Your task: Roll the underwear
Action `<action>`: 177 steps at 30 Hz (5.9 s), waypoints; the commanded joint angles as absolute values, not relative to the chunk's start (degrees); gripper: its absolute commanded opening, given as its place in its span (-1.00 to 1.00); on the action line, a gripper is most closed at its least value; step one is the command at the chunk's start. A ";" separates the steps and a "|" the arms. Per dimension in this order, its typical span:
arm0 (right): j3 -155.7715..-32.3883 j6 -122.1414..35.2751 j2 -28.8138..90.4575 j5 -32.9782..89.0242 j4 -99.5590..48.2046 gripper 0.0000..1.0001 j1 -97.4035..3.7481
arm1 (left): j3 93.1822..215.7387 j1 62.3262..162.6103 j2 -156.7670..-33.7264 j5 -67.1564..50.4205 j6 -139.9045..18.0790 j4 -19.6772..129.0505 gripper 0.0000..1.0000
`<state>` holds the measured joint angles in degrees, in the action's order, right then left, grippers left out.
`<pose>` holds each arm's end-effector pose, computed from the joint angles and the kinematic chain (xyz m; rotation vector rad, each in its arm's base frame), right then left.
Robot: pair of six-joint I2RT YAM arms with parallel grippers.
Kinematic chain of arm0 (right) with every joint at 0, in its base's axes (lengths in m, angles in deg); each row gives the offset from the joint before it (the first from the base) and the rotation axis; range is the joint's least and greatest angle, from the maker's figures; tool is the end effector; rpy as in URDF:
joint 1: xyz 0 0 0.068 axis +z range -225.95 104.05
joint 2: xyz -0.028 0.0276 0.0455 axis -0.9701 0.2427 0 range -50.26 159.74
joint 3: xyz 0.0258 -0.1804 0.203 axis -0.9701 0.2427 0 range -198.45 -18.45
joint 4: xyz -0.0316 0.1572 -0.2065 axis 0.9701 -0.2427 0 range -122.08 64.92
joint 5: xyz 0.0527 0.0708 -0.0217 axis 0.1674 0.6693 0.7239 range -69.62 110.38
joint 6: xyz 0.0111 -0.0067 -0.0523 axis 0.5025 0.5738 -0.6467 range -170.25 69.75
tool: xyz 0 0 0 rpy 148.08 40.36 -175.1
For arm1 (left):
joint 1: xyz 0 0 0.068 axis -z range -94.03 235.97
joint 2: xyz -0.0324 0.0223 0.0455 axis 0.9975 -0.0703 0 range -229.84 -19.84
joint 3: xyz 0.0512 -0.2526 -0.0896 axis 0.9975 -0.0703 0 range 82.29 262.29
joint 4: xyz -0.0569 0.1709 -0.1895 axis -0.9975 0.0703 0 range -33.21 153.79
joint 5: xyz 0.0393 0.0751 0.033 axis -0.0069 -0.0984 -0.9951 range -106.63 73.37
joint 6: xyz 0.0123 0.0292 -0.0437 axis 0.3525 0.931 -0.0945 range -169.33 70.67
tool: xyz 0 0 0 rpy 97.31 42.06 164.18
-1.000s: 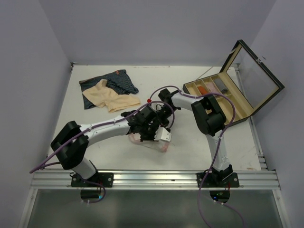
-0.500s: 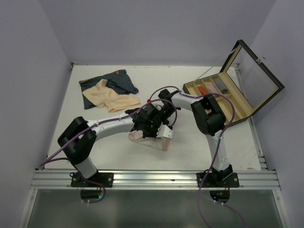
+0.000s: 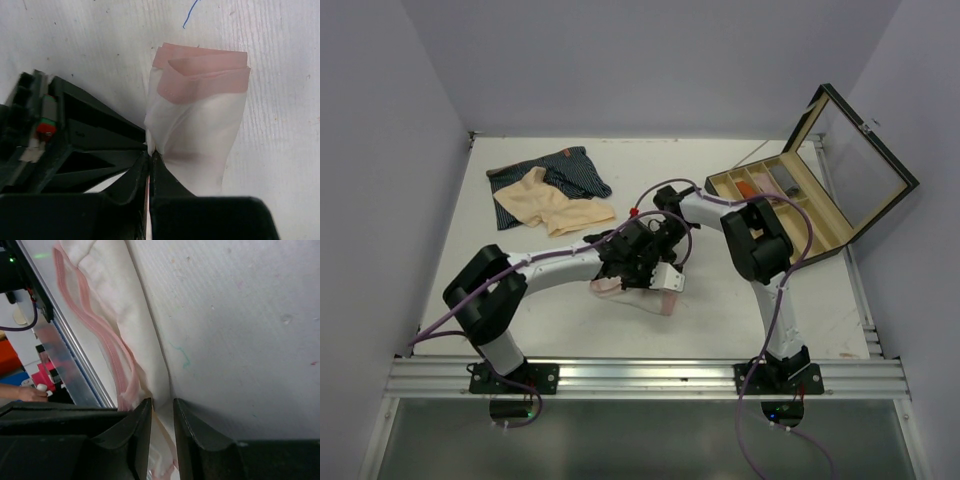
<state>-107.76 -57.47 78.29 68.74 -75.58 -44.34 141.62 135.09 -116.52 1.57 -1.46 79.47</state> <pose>0.3375 0.2389 0.1138 0.9075 -2.5656 -1.1956 0.2112 -0.2612 0.1813 2.0149 1.6345 -0.4226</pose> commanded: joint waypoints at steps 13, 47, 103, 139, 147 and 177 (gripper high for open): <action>-119.96 -60.18 76.04 65.02 -83.61 -0.35 -50.64 | 138.54 134.75 -120.48 0.86 -0.03 73.49 -0.96; -107.22 -63.17 72.08 66.36 -90.74 -0.57 -45.63 | 135.99 134.75 -118.54 0.07 -0.38 71.29 -0.40; -95.88 -78.99 59.42 60.47 -80.20 -0.42 -42.12 | 139.33 111.55 -118.27 22.93 -13.47 93.09 -0.36; -98.95 -68.26 49.84 64.97 -71.66 -0.30 -46.16 | 159.11 99.59 -114.52 25.05 -15.31 95.64 0.34; -102.21 -68.09 60.30 49.31 -74.48 -0.55 -45.99 | 147.00 97.57 -110.38 17.75 -18.47 97.15 0.38; -85.15 -59.21 54.54 46.93 -60.32 -0.64 -38.41 | 152.87 107.16 -127.35 8.15 -30.79 76.12 -0.47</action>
